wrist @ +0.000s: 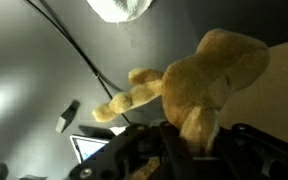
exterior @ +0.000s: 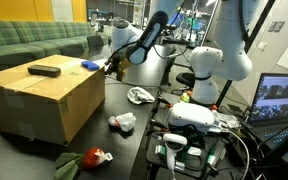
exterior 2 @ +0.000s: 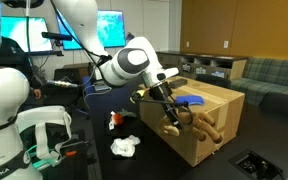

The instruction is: Swap the things on the box with the things on the table

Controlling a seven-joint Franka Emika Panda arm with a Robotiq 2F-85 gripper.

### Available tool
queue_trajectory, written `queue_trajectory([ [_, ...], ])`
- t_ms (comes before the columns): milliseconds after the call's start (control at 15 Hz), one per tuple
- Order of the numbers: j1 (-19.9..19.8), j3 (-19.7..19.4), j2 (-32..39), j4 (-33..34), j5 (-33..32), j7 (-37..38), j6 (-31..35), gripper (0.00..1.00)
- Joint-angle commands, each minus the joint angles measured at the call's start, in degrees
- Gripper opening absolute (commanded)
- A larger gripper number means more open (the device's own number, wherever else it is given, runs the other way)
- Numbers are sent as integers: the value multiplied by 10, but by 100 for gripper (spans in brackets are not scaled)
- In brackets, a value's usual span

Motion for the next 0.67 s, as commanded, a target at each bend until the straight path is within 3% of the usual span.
queue_trajectory([
  [0,107,-111,-11,19,-19,41,-50,3],
  [267,194,-202,0,29,0,51,-79,3],
  [600,223,-242,7,46,12,55,-96,3],
])
